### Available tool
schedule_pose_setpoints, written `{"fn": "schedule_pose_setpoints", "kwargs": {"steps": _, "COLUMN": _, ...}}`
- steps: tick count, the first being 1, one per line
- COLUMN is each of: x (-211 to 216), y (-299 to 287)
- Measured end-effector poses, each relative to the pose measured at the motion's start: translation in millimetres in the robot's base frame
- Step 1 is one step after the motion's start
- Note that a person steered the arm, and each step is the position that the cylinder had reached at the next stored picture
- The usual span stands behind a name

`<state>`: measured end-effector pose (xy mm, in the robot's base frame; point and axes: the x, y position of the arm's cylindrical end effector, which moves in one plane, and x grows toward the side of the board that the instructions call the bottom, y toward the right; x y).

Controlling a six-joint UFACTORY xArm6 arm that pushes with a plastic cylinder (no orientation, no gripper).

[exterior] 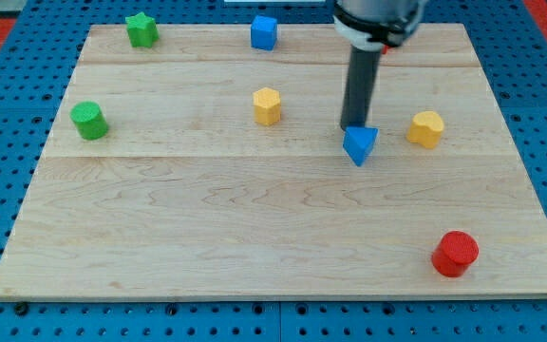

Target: Move the red circle slightly up and left

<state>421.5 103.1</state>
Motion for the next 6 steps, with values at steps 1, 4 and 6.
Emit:
{"fn": "schedule_pose_setpoints", "kwargs": {"steps": 1, "x": 44.2, "y": 0.0}}
{"fn": "schedule_pose_setpoints", "kwargs": {"steps": 4, "x": 126.0, "y": 137.8}}
{"fn": "schedule_pose_setpoints", "kwargs": {"steps": 6, "x": 171.5, "y": 73.7}}
